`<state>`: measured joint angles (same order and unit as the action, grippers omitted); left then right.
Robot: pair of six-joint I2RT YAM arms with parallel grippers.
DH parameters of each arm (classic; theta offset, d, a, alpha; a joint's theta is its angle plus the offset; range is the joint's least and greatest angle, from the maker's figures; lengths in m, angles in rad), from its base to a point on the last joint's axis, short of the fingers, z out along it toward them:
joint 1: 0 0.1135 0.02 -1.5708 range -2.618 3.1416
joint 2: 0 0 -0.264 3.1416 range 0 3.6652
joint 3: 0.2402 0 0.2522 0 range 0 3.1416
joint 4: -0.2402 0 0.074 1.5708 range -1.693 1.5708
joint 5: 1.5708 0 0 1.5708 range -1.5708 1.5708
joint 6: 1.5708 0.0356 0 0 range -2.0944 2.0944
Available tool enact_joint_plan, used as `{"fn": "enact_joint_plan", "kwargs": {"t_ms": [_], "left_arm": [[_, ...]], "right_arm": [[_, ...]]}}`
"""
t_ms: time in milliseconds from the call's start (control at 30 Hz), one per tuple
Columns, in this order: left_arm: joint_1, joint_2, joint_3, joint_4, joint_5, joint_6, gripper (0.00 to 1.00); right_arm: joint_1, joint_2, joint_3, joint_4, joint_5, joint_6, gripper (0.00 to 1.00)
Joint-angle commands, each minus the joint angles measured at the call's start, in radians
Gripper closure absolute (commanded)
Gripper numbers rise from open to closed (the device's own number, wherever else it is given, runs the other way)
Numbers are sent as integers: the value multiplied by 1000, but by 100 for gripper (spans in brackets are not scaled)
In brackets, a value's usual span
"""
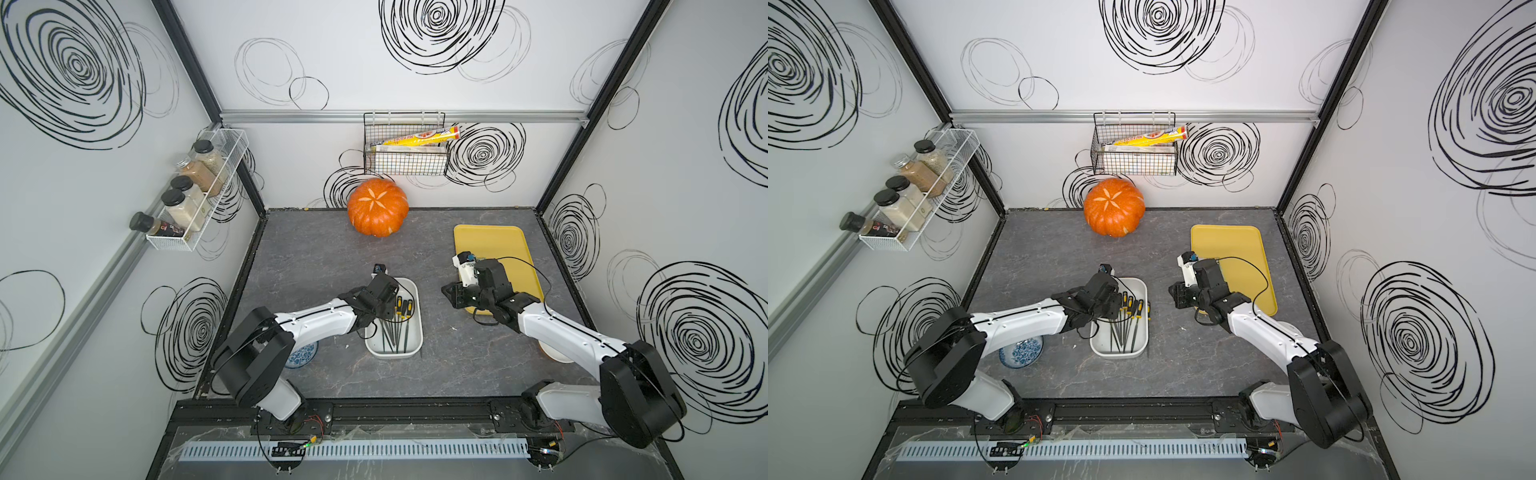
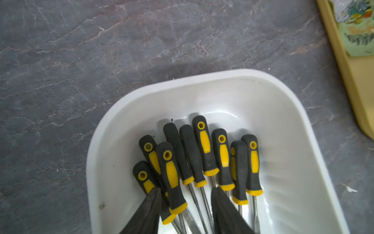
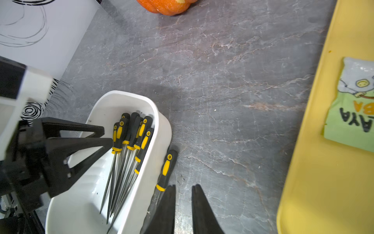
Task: Take the file tool out of the storage box
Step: Pick up the file tool from the storage box.
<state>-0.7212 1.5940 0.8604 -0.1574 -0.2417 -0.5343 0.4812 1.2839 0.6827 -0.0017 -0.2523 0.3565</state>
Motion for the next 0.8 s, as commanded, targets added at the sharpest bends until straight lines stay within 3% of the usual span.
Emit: {"fn": "enact_joint_plan", "kwargs": {"t_ms": [0,467,633,767], "left_arm": [[-11,75,58,-45,-104,-8,53],[-3,78,51,-22,-90,-3,55],[-4,136,89,-67,-115,-3,56],[-38,207,151,-138,-205,-14,57]], "right_arm": [[4,-3,-6,64,-15,3,80],[4,2,-18,88,-55,6,78],[4,-8,-22,90,-58,7,77],[4,-5,-20,88,-64,8,77]]}}
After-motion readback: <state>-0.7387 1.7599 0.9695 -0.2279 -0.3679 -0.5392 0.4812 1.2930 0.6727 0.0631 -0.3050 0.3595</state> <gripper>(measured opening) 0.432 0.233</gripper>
